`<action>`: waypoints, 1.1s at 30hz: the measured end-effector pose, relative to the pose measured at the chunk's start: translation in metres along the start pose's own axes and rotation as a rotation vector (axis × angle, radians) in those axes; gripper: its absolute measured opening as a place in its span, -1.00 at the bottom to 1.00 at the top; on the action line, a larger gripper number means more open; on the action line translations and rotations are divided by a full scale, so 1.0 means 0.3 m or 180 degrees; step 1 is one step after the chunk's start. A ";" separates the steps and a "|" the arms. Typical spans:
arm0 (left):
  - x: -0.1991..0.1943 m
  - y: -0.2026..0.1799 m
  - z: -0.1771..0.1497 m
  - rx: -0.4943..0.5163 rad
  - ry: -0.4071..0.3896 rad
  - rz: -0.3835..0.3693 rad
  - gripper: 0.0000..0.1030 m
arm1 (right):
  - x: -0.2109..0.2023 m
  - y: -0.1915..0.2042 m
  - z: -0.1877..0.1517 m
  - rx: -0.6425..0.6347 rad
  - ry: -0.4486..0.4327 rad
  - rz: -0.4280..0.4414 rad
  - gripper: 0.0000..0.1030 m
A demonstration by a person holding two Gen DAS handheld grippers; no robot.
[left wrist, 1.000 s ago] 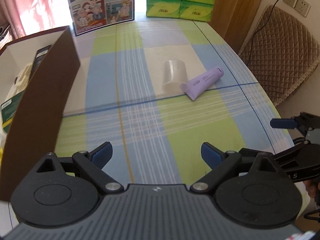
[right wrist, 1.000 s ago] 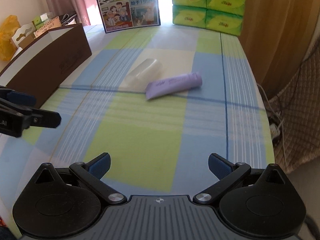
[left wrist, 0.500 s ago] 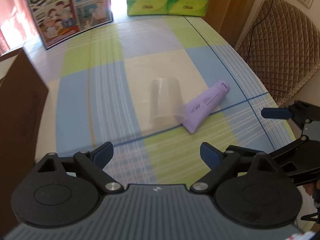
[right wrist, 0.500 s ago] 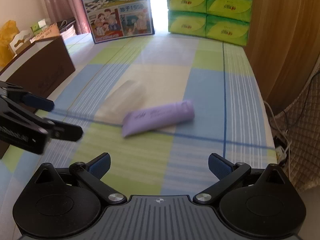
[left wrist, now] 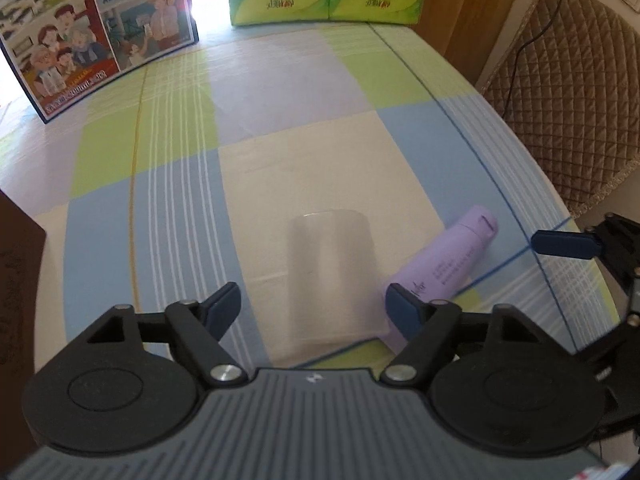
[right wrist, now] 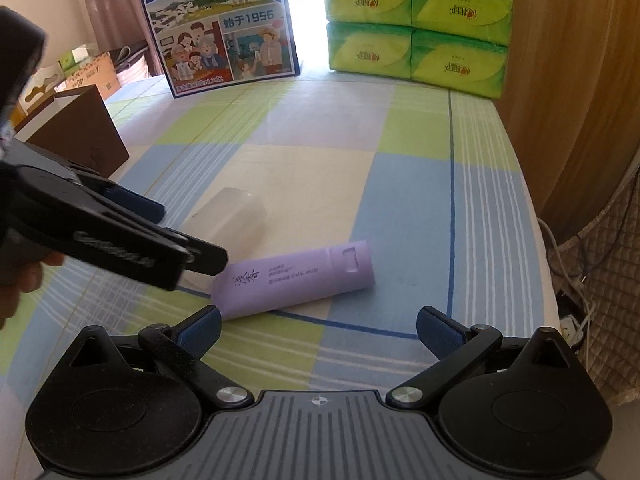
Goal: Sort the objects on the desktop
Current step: 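Grasp the clear plastic cup with the left tool while the right tool grasps the lavender tube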
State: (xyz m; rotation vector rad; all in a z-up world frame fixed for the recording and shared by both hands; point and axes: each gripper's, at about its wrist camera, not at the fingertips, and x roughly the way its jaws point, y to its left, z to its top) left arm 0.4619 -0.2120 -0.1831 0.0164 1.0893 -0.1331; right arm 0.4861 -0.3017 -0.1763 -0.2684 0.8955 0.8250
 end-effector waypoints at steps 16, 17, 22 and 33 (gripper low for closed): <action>-0.036 0.178 -0.081 -0.0369 -0.0047 0.0312 -0.04 | 0.116 0.131 0.020 -0.0727 -0.0073 -0.0198 0.97; -0.044 0.186 -0.091 -0.0388 -0.0042 0.0318 -0.04 | 0.127 0.144 0.017 -0.0819 -0.0070 -0.0234 0.97; -0.066 0.209 -0.127 -0.0462 -0.0022 0.0321 -0.04 | 0.150 0.166 0.012 -0.1006 -0.0148 -0.0194 0.97; -0.079 0.221 -0.170 -0.0503 -0.0005 0.0320 -0.04 | 0.124 0.224 -0.036 -0.1354 0.0088 0.0462 0.97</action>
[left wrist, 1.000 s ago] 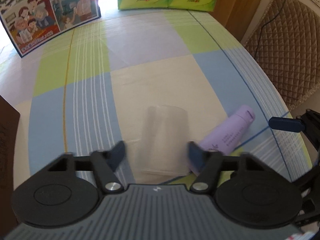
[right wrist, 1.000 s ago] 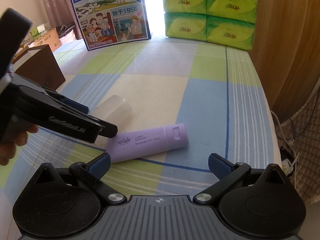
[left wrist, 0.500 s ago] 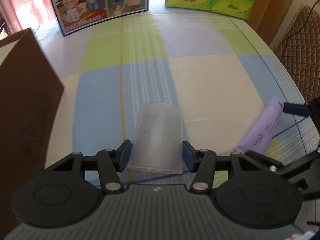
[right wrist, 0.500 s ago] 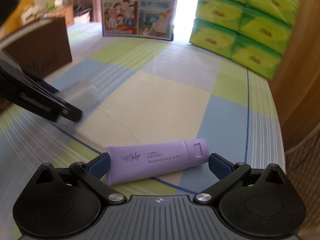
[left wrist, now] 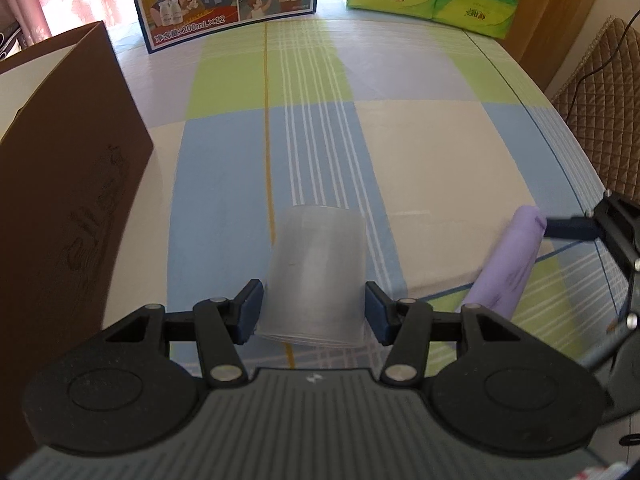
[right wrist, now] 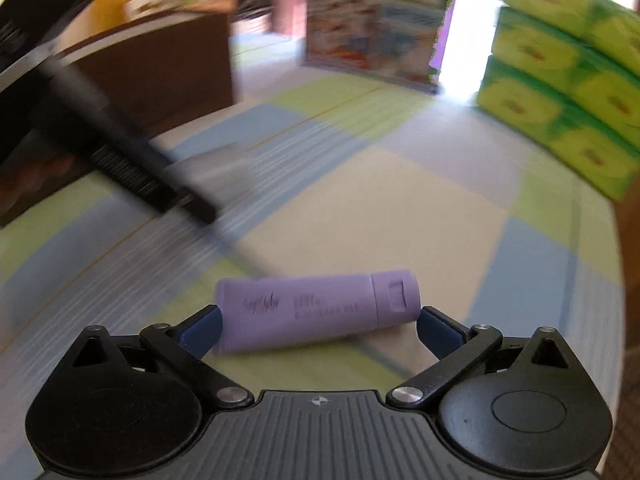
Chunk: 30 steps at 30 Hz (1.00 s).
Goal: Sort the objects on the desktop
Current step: 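Grasp the clear plastic cup with the left tool while the right tool grasps the lavender tube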
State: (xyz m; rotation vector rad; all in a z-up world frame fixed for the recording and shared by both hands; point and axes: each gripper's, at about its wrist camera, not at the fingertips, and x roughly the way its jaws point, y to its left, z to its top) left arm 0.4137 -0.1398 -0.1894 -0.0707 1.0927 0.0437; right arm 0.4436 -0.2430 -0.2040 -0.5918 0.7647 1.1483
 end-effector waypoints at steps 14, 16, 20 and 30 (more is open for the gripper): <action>-0.019 0.052 -0.057 -0.0131 0.0093 0.0005 -0.07 | 0.019 -0.016 0.073 0.1841 0.0105 -0.0629 0.30; -0.024 0.055 -0.065 -0.0140 0.0099 -0.0004 -0.07 | 0.017 -0.004 0.076 0.1689 0.0114 -0.0558 0.15; -0.031 0.063 -0.082 -0.0136 0.0116 -0.0039 -0.07 | 0.016 0.024 0.075 0.1190 0.0212 -0.0312 -0.30; -0.010 0.057 -0.057 -0.0140 0.0061 0.0021 -0.06 | 0.004 0.022 0.070 0.1055 -0.0002 -0.0282 0.02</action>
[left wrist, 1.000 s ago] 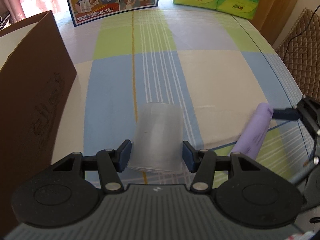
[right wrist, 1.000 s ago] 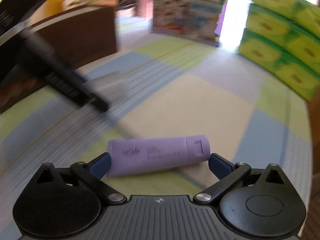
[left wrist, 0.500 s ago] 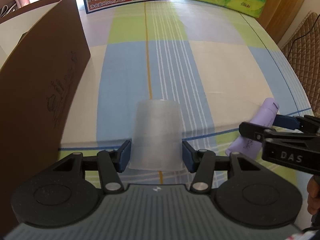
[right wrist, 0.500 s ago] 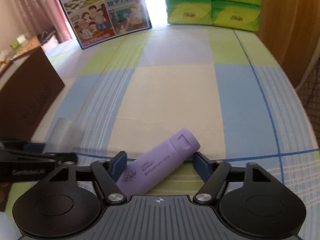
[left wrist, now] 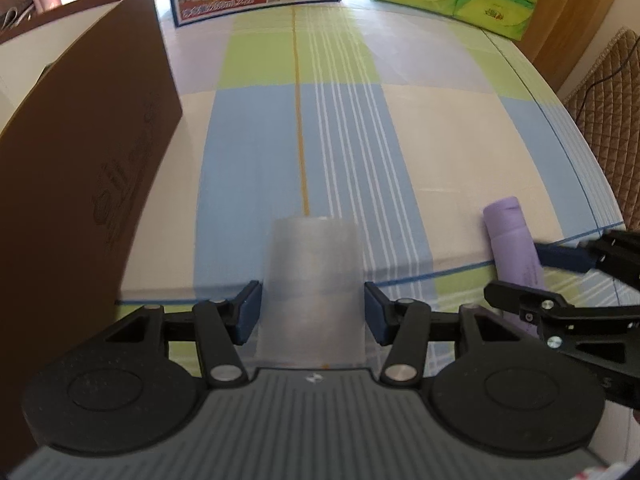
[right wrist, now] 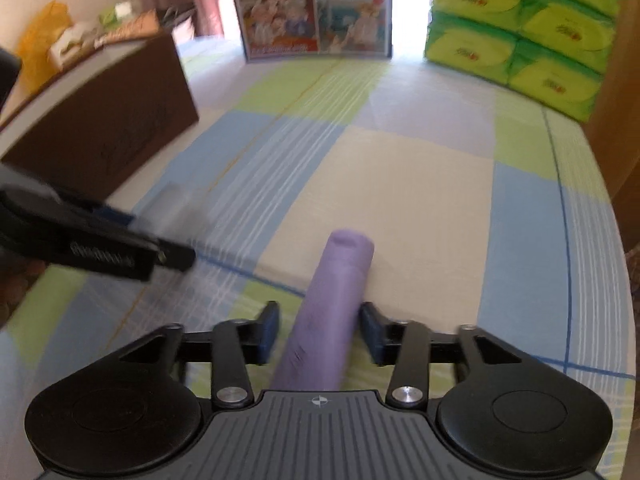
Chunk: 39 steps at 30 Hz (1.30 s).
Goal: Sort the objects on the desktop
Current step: 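Grasp the clear plastic cup with the left tool while the right tool grasps the lavender tube, then lift and carry the cup and lavender tube over the open box with both tools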
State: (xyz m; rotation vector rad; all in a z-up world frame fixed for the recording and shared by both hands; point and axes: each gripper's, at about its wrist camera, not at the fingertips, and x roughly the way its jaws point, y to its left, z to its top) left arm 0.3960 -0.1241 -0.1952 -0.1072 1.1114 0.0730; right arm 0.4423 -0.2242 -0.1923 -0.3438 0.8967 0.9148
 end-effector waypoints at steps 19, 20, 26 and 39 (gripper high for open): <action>-0.128 0.058 -0.184 -0.0226 0.0157 -0.0168 -0.08 | -0.081 0.153 -0.138 -0.0289 0.0272 0.0228 -0.41; -0.141 0.062 -0.197 -0.0245 0.0158 -0.0187 -0.08 | -0.093 0.158 -0.147 -0.0256 0.0291 0.0253 -0.41; -0.224 0.067 -0.242 -0.0279 0.0089 -0.0262 -0.08 | -0.176 0.195 -0.177 -0.0204 0.0241 0.0309 -0.41; -0.434 0.073 -0.284 -0.0254 -0.0241 -0.0392 -0.08 | -0.310 0.289 -0.163 -0.0147 0.0092 0.0365 -0.41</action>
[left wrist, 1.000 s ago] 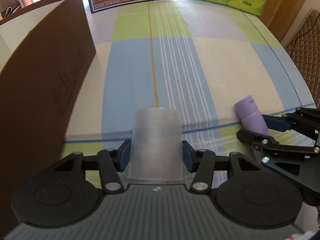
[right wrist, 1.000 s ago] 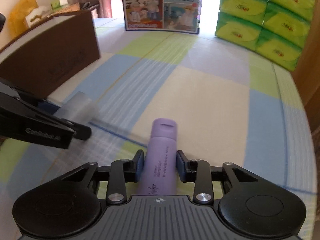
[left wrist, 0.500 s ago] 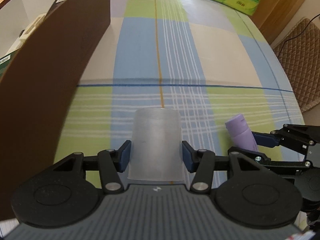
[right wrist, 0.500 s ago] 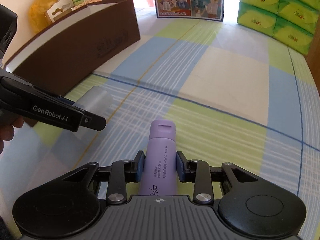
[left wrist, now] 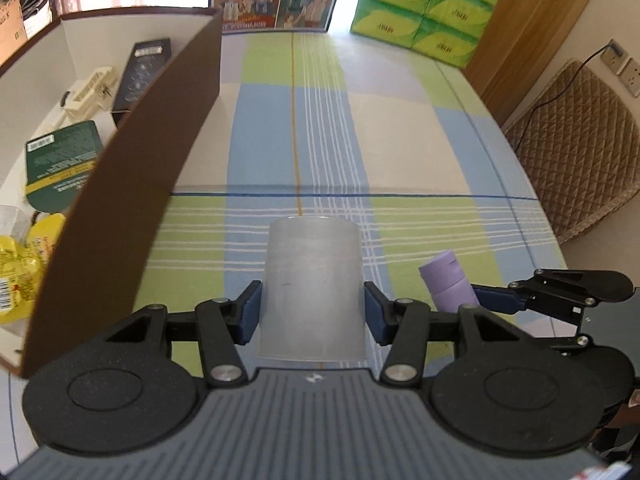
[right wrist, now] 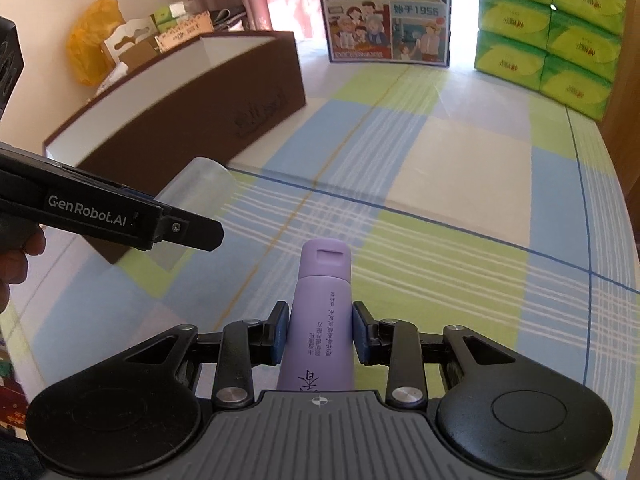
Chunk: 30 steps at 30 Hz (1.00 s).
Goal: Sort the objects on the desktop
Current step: 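Lift and carry the cup and lavender tube over the open box with both tools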
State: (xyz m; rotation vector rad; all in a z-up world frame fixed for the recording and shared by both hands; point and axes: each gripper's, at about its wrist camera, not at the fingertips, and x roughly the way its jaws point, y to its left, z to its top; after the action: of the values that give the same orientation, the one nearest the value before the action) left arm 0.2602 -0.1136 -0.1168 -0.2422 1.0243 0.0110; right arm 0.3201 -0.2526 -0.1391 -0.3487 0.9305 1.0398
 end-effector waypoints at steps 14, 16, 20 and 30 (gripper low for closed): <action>-0.315 0.153 -0.025 -0.0138 -0.0561 -0.0024 -0.08 | -0.092 0.257 0.112 -0.0116 -0.0320 0.0299 -0.41; -0.354 0.196 -0.022 -0.0176 -0.0629 0.0010 -0.08 | -0.090 0.302 0.135 -0.0169 -0.0361 0.0339 -0.41; -0.414 0.289 -0.016 -0.0271 -0.0725 0.0094 -0.08 | -0.070 0.393 0.183 -0.0241 -0.0424 0.0426 -0.41; -0.487 0.549 0.045 -0.0344 -0.0859 0.0318 -0.08 | 0.037 0.582 0.344 -0.0248 -0.0515 0.0701 -0.41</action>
State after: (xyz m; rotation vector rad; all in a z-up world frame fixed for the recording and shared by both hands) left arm 0.1754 0.0646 -0.0186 -0.2796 0.7668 0.1857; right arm 0.2238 -0.0931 -0.0586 -0.2256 0.7959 1.2893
